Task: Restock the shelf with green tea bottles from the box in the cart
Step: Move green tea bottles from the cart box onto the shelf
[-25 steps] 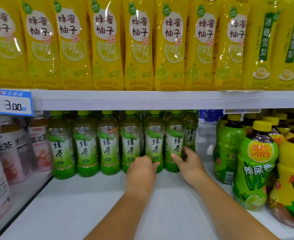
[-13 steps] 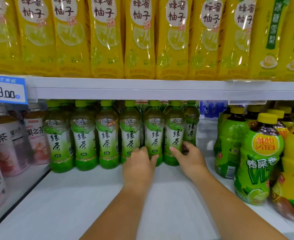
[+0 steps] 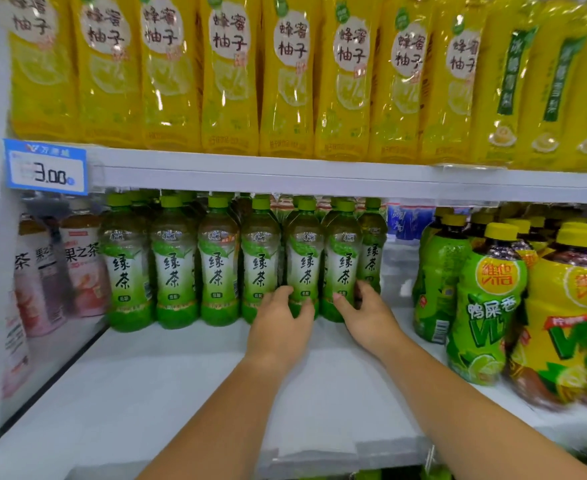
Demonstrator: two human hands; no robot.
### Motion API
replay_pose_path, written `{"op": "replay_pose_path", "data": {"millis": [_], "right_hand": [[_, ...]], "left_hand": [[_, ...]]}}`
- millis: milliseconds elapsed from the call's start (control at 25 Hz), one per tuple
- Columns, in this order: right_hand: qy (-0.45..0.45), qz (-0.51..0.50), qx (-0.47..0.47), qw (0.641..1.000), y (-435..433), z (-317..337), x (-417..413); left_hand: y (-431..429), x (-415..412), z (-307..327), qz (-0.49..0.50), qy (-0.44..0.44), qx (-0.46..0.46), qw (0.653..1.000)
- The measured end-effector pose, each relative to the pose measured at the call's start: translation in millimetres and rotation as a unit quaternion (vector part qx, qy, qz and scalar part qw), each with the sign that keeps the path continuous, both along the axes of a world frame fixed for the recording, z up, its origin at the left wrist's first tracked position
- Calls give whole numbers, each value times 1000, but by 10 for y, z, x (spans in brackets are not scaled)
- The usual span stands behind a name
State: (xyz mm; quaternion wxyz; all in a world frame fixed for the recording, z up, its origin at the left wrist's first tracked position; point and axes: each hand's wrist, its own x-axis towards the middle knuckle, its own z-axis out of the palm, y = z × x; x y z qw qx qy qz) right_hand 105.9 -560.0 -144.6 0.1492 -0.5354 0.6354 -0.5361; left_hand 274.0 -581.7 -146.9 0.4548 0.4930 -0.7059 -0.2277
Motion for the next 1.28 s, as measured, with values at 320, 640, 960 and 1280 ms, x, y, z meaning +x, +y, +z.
{"op": "replay_pose_path", "data": {"millis": [320, 640, 960, 1280], "right_hand": [[51, -26, 50, 997, 452, 8, 139], [-4, 19, 104, 994, 1091, 53, 383], [-72, 36, 225, 971, 1995, 259, 570], [-147, 22, 341, 928, 3073, 1142, 639]], "left_hand": [[380, 205, 48, -69, 38, 55, 995], [892, 556, 16, -146, 61, 107, 982], [1669, 878, 324, -140, 75, 253, 954], [2649, 1169, 1219, -125, 24, 397, 909]]}}
